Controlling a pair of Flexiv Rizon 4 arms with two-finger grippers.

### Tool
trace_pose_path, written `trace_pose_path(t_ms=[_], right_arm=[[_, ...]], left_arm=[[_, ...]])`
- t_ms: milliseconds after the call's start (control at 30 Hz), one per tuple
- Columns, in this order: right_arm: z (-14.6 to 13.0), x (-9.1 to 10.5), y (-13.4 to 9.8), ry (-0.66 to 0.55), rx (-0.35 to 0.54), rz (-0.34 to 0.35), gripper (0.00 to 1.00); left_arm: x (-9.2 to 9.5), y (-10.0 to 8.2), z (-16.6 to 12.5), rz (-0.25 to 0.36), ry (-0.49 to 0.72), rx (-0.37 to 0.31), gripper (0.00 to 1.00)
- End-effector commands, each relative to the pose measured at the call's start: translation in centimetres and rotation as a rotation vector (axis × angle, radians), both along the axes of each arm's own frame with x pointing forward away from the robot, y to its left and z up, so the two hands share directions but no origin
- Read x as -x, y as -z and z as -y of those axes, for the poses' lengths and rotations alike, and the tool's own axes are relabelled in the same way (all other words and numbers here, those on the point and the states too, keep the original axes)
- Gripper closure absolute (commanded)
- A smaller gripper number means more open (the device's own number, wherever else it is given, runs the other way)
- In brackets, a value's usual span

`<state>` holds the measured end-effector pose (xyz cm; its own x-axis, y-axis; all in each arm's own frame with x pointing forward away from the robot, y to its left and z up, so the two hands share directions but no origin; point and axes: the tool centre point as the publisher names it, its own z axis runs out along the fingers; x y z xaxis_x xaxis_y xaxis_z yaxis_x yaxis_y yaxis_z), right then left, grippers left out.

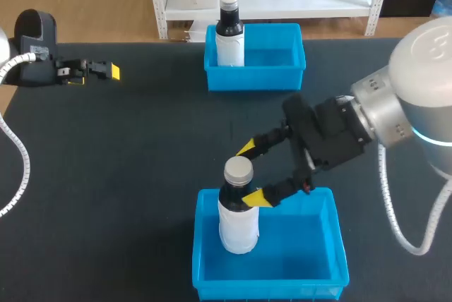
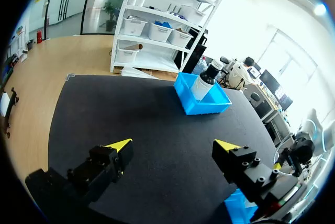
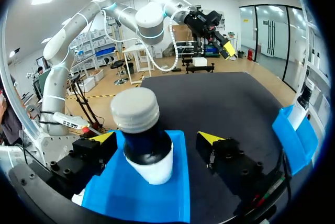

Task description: Pick up the bottle, and place it in the far bin if it is heavy, or in the near bin if it is light.

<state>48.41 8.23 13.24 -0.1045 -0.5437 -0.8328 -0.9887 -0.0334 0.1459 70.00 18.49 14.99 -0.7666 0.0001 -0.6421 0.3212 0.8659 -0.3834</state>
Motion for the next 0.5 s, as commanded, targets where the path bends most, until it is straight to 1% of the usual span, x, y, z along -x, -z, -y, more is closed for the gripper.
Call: trace_pose_path(t_ms=[33,133,267,433,500], right_arm=[[3.7,0.7,-1.9,0.049,0.044,0.007,0.0],[5.4,-0.4,-2.2,0.094,0.064,-0.001,0.0],[7.1,-2.4,-2.7,0.167,0.075,-0.025,0.0],[8.9,-5.8,-2.9,0.253,0.063,-0.08,0.0],[9.4,-7.2,-3.0,0.275,0.064,-0.086,0.0]], left_arm=[[0.0,0.0,0.0,0.0,0.0,0.0,0.0],[0.0,0.0,0.0,0.0,0.0,0.0,0.0],[0.0,0.0,0.0,0.0,0.0,0.0,0.0],[0.0,0.0,0.0,0.0,0.0,0.0,0.0],[0.0,0.0,0.0,0.0,0.0,0.0,0.0]])
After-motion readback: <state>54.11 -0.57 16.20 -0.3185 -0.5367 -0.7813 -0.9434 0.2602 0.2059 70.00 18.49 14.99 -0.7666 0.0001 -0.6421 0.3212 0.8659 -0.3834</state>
